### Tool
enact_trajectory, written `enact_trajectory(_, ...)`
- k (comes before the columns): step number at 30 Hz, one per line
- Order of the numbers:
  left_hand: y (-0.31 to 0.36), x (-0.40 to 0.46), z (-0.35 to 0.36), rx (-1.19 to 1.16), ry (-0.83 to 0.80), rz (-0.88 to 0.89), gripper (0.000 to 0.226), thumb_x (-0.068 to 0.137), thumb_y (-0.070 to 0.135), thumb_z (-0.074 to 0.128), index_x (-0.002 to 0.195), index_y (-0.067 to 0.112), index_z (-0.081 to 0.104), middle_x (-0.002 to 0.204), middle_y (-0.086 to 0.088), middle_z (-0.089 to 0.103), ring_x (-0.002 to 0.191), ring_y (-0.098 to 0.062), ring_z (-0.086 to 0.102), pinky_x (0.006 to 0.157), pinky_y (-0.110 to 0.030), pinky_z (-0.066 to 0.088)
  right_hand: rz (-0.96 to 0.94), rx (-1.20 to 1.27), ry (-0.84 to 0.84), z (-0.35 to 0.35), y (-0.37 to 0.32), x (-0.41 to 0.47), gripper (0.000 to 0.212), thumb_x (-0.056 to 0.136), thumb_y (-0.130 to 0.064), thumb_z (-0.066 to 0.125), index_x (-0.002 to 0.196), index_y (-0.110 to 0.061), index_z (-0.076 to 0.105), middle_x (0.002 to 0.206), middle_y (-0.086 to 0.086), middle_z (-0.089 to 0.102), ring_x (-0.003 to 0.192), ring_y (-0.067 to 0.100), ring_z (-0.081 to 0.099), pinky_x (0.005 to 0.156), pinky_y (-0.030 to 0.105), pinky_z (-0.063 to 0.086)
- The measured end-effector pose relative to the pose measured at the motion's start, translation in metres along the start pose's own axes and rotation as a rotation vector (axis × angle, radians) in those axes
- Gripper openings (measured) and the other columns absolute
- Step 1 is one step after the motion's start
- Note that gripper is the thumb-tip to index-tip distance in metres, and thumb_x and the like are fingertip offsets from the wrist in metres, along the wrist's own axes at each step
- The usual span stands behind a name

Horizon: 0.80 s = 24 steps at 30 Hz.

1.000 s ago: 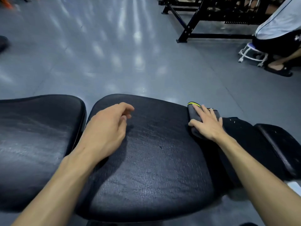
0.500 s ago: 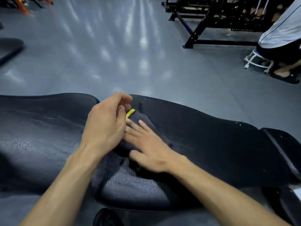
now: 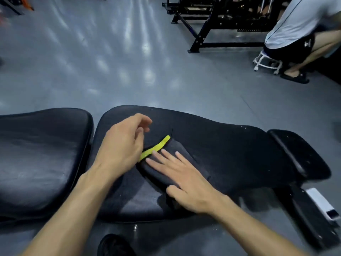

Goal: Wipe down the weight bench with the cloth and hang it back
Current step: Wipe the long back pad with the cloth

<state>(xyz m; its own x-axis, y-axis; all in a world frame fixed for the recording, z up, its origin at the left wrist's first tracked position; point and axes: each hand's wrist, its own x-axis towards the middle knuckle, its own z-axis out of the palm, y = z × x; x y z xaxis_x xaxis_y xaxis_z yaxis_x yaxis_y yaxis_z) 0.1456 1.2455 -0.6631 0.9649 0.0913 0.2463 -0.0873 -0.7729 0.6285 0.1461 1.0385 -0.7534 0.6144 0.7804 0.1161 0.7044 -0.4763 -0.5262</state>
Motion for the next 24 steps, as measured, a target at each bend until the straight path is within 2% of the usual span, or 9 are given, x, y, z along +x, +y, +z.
enact_trajectory(2, 0.009, 0.000, 0.009, 0.016, -0.029, 0.024, 0.032, 0.099, 0.009, 0.047, 0.117, 0.029, 0.063, 0.102, 0.017, 0.070, 0.102, -0.010, 0.066, 0.093, -0.035, 0.052, 0.102, 0.022, 0.025, -0.016, 0.026, -0.028, 0.084, 0.082, -0.021, 0.042, 0.159, -0.045, 0.021, 0.168, -0.023, 0.008, 0.156, 0.002, -0.001, 0.125, 0.026, -0.008)
enact_trajectory(4, 0.021, -0.003, 0.021, 0.043, -0.105, 0.063, 0.032, 0.099, 0.009, 0.047, 0.119, 0.029, 0.063, 0.108, 0.015, 0.070, 0.105, -0.011, 0.065, 0.093, -0.035, 0.051, 0.327, 0.003, 0.092, -0.037, 0.066, -0.056, 0.080, 0.089, -0.015, 0.045, 0.159, -0.043, 0.021, 0.167, -0.023, 0.005, 0.156, 0.004, -0.001, 0.126, 0.031, -0.005)
enact_trajectory(8, 0.038, -0.011, 0.043, 0.115, -0.243, 0.137, 0.030, 0.100, 0.013, 0.048, 0.122, 0.027, 0.062, 0.119, 0.012, 0.069, 0.110, -0.017, 0.063, 0.095, -0.040, 0.051, 0.810, -0.045, 0.260, -0.054, 0.109, -0.088, 0.072, 0.099, -0.015, 0.045, 0.161, -0.033, 0.015, 0.170, -0.009, 0.001, 0.158, 0.014, 0.000, 0.126, 0.041, -0.001)
enact_trajectory(10, 0.046, -0.014, 0.056, 0.151, -0.287, 0.164, 0.029, 0.101, 0.015, 0.047, 0.123, 0.028, 0.061, 0.122, 0.012, 0.068, 0.114, -0.018, 0.063, 0.096, -0.040, 0.050, 0.770, -0.079, 0.287, -0.031, 0.093, -0.098, 0.074, 0.095, -0.020, 0.041, 0.161, -0.035, 0.012, 0.171, -0.009, 0.000, 0.157, 0.012, -0.003, 0.126, 0.040, -0.004)
enact_trajectory(13, 0.057, -0.019, 0.080, 0.200, -0.374, 0.224, 0.031, 0.102, 0.018, 0.045, 0.127, 0.029, 0.060, 0.128, 0.012, 0.065, 0.120, -0.017, 0.059, 0.099, -0.039, 0.048, 0.533, -0.017, 0.238, 0.001, 0.052, -0.130, 0.086, 0.082, -0.026, 0.039, 0.158, -0.050, 0.009, 0.169, -0.020, -0.002, 0.155, 0.002, -0.009, 0.124, 0.030, -0.011)
enact_trajectory(16, 0.064, -0.022, 0.107, 0.271, -0.464, 0.315, 0.033, 0.104, 0.024, 0.043, 0.133, 0.031, 0.057, 0.133, 0.013, 0.060, 0.123, -0.015, 0.055, 0.102, -0.036, 0.044, 0.475, -0.019, 0.193, -0.011, 0.065, -0.161, 0.087, 0.082, -0.023, 0.043, 0.158, -0.052, 0.012, 0.168, -0.027, 0.001, 0.155, -0.001, -0.007, 0.124, 0.027, -0.011)
enact_trajectory(19, 0.065, -0.026, 0.126, 0.303, -0.511, 0.364, 0.034, 0.104, 0.030, 0.044, 0.136, 0.031, 0.056, 0.141, 0.017, 0.055, 0.129, -0.012, 0.050, 0.107, -0.033, 0.041, 0.592, -0.033, 0.224, -0.038, 0.114, -0.174, 0.079, 0.090, -0.014, 0.044, 0.157, -0.050, 0.021, 0.167, -0.026, 0.002, 0.154, -0.002, -0.005, 0.125, 0.032, -0.008)
enact_trajectory(22, 0.066, -0.028, 0.137, 0.331, -0.518, 0.392, 0.038, 0.105, 0.034, 0.043, 0.141, 0.031, 0.055, 0.151, 0.016, 0.049, 0.140, -0.010, 0.042, 0.115, -0.029, 0.034, 0.906, 0.127, 0.359, -0.077, 0.166, -0.177, 0.067, 0.097, -0.008, 0.039, 0.157, -0.039, 0.031, 0.168, -0.016, 0.010, 0.156, 0.005, 0.003, 0.126, 0.042, -0.005)
enact_trajectory(24, 0.065, -0.028, 0.141, 0.360, -0.535, 0.396, 0.042, 0.105, 0.037, 0.041, 0.146, 0.031, 0.051, 0.156, 0.015, 0.044, 0.146, -0.009, 0.036, 0.120, -0.029, 0.028, 1.039, 0.099, 0.378, -0.084, 0.178, -0.168, 0.064, 0.100, -0.010, 0.039, 0.159, -0.033, 0.029, 0.171, -0.007, 0.011, 0.157, 0.012, 0.005, 0.126, 0.049, -0.002)
